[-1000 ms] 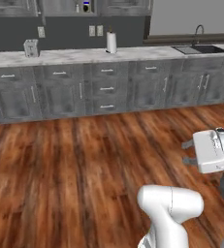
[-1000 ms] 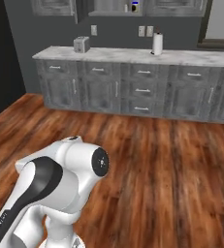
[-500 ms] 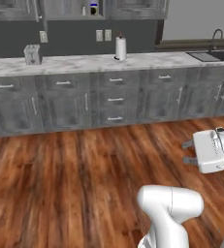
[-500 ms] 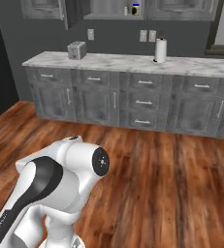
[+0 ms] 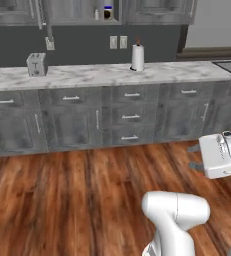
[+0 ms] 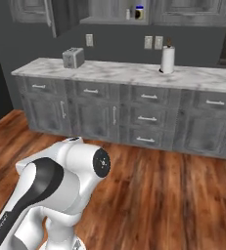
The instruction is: Collect the turmeric, mayonnaise, and shaker from the cabinet and place them next to the stove.
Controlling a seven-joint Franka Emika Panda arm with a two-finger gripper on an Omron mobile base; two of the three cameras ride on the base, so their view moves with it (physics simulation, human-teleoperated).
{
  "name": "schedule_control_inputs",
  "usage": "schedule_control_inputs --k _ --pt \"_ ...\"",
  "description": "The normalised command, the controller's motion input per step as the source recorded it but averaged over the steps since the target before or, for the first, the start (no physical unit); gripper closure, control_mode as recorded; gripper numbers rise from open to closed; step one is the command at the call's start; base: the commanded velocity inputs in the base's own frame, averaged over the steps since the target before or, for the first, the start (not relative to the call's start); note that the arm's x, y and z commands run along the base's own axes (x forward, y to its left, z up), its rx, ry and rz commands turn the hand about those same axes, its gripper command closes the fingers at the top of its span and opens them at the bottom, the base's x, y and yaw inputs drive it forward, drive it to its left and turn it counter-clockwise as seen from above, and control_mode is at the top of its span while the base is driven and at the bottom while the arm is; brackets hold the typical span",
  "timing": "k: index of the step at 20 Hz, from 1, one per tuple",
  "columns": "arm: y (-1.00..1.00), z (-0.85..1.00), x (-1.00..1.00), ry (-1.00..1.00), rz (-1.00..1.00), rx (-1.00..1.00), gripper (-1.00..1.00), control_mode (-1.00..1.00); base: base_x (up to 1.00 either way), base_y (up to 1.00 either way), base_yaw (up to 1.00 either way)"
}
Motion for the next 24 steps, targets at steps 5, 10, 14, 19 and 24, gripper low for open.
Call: schedule_control_inputs --k 5,10,14,19,24 --pt "0.0 0.0 0.0 0.0 0.0 0.0 -1.0 1.0 1.0 -0.12 0.09" --pt "0.0 0.0 0.0 0.0 0.0 0.0 -1.0 1.0 1.0 -0.17 0.07" --pt "0.0 0.0 0.0 0.0 0.0 0.0 -1.0 1.0 1.0 -0.12 0.06" --pt "0.0 0.0 0.0 0.0 0.0 0.0 -1.0 1.0 1.0 -0.1 0.05" --pt "0.0 0.0 0.0 0.0 0.0 0.0 -1.0 1.0 1.0 -0.02 0.03"
